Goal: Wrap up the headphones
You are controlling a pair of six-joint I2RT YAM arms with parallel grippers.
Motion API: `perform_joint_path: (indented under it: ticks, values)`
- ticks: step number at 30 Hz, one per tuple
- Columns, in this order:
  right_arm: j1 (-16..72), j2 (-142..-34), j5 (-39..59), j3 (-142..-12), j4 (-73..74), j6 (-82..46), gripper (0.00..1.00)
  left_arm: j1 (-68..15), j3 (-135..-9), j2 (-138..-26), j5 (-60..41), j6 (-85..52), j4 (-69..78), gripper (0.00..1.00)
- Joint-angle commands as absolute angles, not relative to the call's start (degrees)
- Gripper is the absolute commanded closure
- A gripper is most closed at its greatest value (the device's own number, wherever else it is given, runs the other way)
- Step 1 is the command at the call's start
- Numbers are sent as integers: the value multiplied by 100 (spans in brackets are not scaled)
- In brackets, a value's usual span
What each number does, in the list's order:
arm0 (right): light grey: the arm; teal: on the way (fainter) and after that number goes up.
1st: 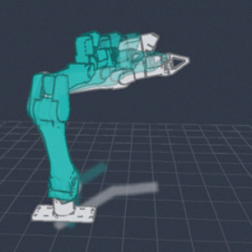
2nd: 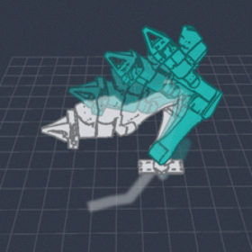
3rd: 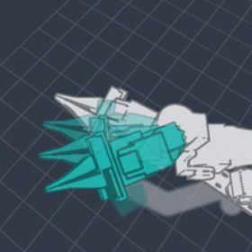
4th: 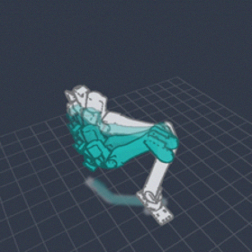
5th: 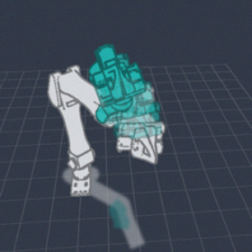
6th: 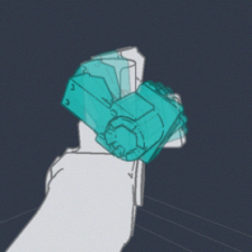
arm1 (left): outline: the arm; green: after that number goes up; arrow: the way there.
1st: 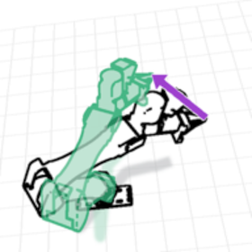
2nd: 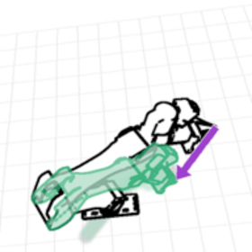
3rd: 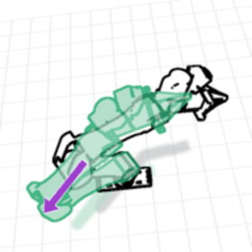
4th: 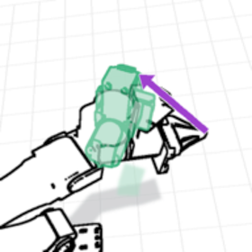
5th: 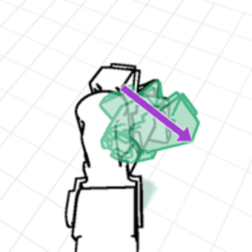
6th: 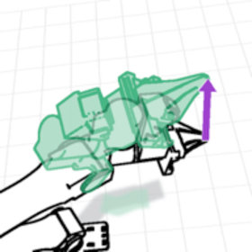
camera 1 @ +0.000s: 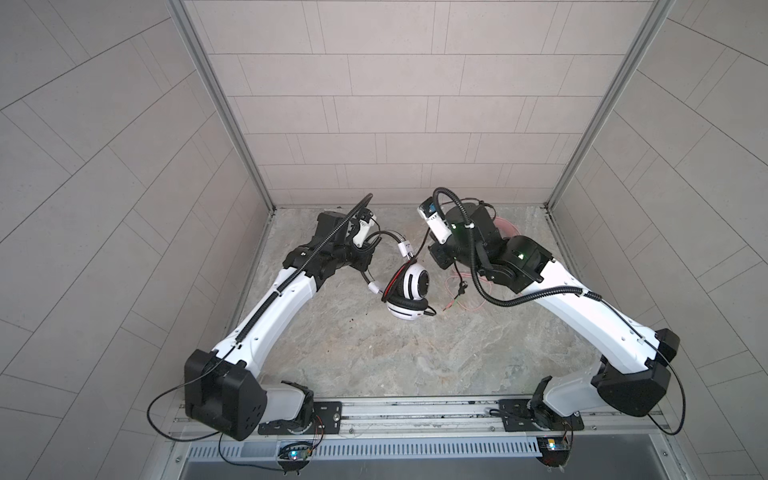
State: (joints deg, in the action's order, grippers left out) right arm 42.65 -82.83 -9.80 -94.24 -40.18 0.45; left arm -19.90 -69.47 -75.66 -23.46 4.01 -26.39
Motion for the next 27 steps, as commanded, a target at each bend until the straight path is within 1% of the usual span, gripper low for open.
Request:
perform_joint_path:
  ticks: [1, 6, 8, 11, 13, 16, 20, 23, 27]
  values:
    - [3943, -8104, -406, -9150, -3911, -315, 99, -2007, -6895, -7269, -3914, 361, -2432, 100]
    - [3625, -8067, 90, -8731, -3783, -532, 99, -1995, -6821, -7078, -4956, 126, -1897, 100]
    - [3534, -8051, 310, -8518, -3648, -635, 99, -1980, -6784, -7057, -5104, -516, -1380, 98]
    - [3439, -8053, 754, -8215, -3485, -733, 97, -1911, -6646, -7077, -5782, -1769, -1, 98]
    - [3426, -8021, 927, -7995, -3279, -832, 96, -1890, -6614, -7120, -6009, -2634, 864, 98]
    - [3355, -7966, 1274, -7633, -2838, -1036, 94, -1890, -6551, -7172, -6065, -3632, 1850, 98]
    - [3151, -8038, 1873, -7232, -2191, -1405, 93, -1888, -6532, -7224, -6025, -4593, 2650, 100]
    - [3095, -8103, 2090, -6997, -1798, -1634, 93, -1882, -6514, -7180, -5943, -4824, 2906, 100]
    - [3093, -8157, 2278, -6750, -1406, -1875, 93, -1881, -6557, -7048, -5674, -4722, 2710, 100]
